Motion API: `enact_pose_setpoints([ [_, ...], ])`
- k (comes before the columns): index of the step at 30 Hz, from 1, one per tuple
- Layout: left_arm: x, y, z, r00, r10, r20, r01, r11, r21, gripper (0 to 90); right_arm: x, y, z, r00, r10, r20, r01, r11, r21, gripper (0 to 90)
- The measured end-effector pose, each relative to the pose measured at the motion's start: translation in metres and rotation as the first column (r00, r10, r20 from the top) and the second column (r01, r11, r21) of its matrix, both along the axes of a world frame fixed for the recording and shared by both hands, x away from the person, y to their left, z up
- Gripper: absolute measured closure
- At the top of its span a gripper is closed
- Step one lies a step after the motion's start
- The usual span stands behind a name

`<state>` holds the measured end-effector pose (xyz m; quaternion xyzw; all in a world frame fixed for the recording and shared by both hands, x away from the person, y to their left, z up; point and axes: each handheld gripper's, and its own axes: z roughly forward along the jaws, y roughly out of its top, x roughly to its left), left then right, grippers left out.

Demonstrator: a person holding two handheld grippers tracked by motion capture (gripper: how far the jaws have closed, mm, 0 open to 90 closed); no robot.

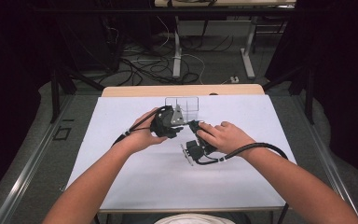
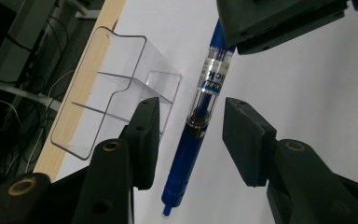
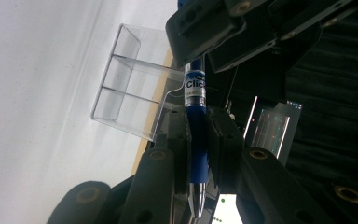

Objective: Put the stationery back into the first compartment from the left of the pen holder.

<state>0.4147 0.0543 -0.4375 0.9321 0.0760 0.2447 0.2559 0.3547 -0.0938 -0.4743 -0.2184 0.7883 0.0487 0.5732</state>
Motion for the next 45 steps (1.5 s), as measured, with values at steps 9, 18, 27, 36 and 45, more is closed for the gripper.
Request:
enact_pose_setpoints([
  [9,-0.001,-0.006,-0.003,0.9999,-0.007,0.009,0.007,0.9984,0.056,67.6,-0.002,0.003,-0.001,1.0,0.006,0.003,-0.006,1.0,0.006,80.1],
  [18,-0.004,-0.006,-0.007,0.9972,-0.06,0.045,0.054,0.9917,0.117,77.6,-0.002,0.005,-0.003,0.9997,0.022,0.009,-0.022,0.9998,-0.002,80.2],
  [27,-0.004,-0.005,-0.008,0.9958,-0.074,0.054,0.067,0.9896,0.127,78.9,-0.002,0.005,-0.005,0.9999,0.016,0.003,-0.016,0.9999,0.001,80.0],
  [36,0.0,-0.004,-0.008,0.9977,-0.051,0.044,0.046,0.9923,0.115,79.1,0.001,0.007,-0.002,1.0,0.001,-0.008,-0.001,0.9996,0.028,76.9],
  [45,0.012,0.003,-0.004,0.9991,0.025,0.034,-0.027,0.9979,0.059,79.1,0.002,0.004,0.001,0.9965,-0.017,-0.082,0.026,0.9928,0.117,56.6],
])
